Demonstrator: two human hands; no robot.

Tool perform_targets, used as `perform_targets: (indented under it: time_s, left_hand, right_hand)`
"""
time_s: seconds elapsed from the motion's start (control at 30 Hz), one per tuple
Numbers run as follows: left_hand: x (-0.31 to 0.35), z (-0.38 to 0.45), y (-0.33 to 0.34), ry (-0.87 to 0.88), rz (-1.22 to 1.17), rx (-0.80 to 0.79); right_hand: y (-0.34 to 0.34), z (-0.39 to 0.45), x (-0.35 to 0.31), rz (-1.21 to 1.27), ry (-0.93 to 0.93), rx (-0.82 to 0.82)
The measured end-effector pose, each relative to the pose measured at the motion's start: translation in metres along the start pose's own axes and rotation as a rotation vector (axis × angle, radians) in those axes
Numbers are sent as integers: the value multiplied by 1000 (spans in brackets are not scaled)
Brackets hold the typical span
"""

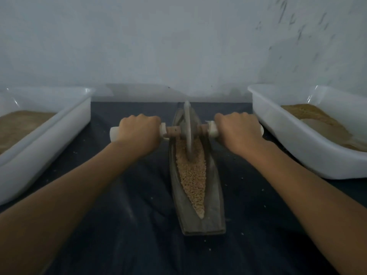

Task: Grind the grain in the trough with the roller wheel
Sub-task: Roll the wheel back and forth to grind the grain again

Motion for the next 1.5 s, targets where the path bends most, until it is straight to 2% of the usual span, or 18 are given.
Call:
perform_targets:
  time_s: [0.07,0.17,0.23,0.37,0.47,0.53,0.67,0.73,0.83,0.9,0.97,1.03,1.13,1.23,1.37,1.5]
  left_hand:
    - [-1,-27,-14,50,46,11]
    - [-3,-77,-38,195,201,207]
    - [-4,-92,-49,260,148,302]
    - [2,-60,-35,174,218,210]
    - [3,-16,-9,95,174,162]
    - [1,6,-1,58,149,175]
    - [8,22,-7,63,188,189]
    - [10,8,-15,94,194,170]
    - [4,-44,-26,88,147,121]
    - [2,-85,-38,141,100,195]
    - [-2,-109,-48,178,55,278]
    - [-6,-116,-49,174,42,263]
    - [-4,-93,-35,180,63,226]
    - [-3,-46,-10,69,116,151]
    - [-4,9,4,0,59,122]
    - [0,14,-5,23,90,104]
  right_hand:
    - [-13,-27,-2,38,-12,-59]
    - [-34,-71,-3,132,-7,-149]
    - [-46,-86,-4,182,1,-214]
    - [-33,-70,-4,178,45,-271]
    - [-3,-34,3,146,93,-162]
    - [11,-4,9,125,109,-116]
    - [23,13,13,186,172,-138]
    - [19,-7,11,145,139,-108]
    - [-9,-51,4,34,-61,31]
    - [-34,-74,-3,77,-131,118]
    - [-44,-91,-11,128,-133,56]
    - [-45,-95,-15,113,-113,-23]
    - [-37,-84,-8,47,-78,-38]
    - [-10,-51,-2,-81,-26,7]
    - [17,3,8,29,54,26]
    - [18,12,8,98,122,-25]
Point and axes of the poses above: each hand's wrist, its own z-axis towards the middle knuckle, its own y-axis out of the palm, x = y × z, the point moved 1 cm from there along z, towards the middle knuckle, and after that the axes turned 8 degrees about z, right-handed, at the moved point
